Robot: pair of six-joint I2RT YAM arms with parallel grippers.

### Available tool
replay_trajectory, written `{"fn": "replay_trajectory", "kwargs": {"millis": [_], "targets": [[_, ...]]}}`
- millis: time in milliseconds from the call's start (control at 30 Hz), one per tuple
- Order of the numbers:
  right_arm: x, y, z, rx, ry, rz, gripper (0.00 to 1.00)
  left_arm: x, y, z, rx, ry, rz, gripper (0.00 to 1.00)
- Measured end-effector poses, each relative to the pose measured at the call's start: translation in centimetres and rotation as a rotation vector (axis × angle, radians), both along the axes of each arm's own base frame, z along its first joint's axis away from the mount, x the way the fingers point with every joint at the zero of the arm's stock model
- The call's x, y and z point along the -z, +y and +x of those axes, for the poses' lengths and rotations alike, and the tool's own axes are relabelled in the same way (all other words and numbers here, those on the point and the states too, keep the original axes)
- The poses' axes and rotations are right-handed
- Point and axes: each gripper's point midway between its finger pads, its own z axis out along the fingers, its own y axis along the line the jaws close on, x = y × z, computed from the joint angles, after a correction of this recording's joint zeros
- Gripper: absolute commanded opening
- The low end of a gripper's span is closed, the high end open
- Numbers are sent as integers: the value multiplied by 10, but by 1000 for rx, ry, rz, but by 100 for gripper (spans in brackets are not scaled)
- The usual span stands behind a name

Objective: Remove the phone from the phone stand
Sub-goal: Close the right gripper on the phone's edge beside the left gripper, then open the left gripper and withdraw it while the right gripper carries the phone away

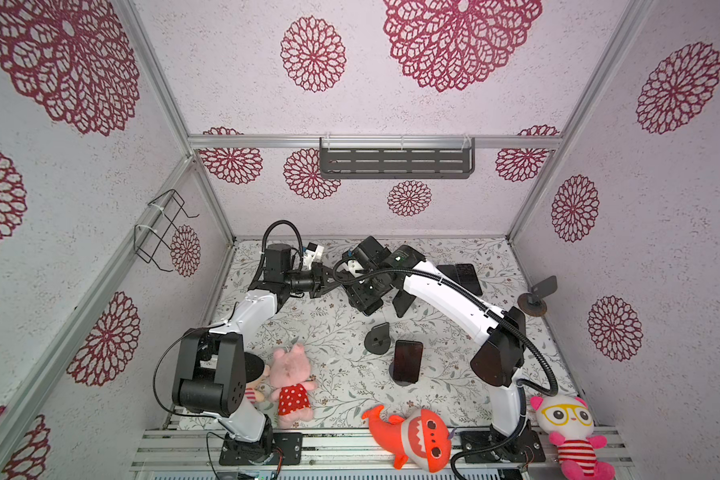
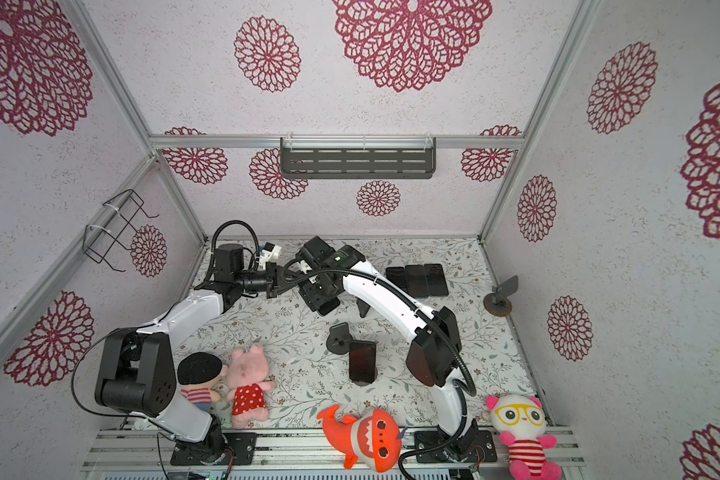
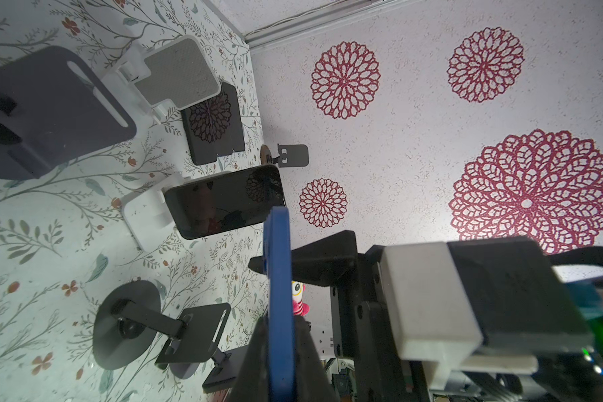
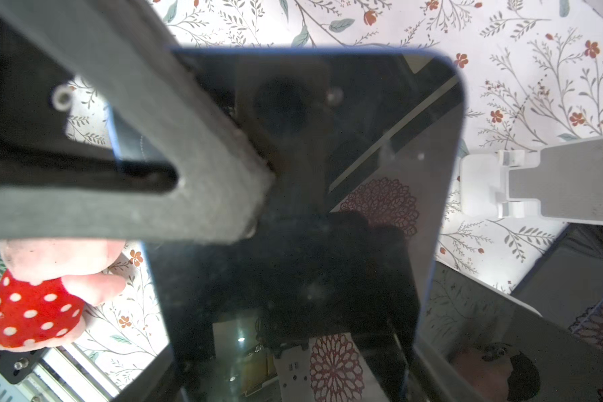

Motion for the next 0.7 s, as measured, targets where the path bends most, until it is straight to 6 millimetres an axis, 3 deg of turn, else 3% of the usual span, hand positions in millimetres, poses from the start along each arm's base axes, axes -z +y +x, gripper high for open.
{"fn": "replay_trajectory", "kwargs": {"millis": [133,167,333,433,700], "targets": [[0,0,0,0,0,0,62,0,0,0,1,-5,2,1],[0,0,0,1,0,1,61,0,0,0,1,-6,2,6],[-1,1,2,11,-5,8,55,-1,0,0,3,-13,2,47],[-2,0,6,20,-14,13,53,-3,1,0,1,-26,4,64],[-15,-18,17,63,-42,19,46,-5,11,5,-28,-36,7,68]]}}
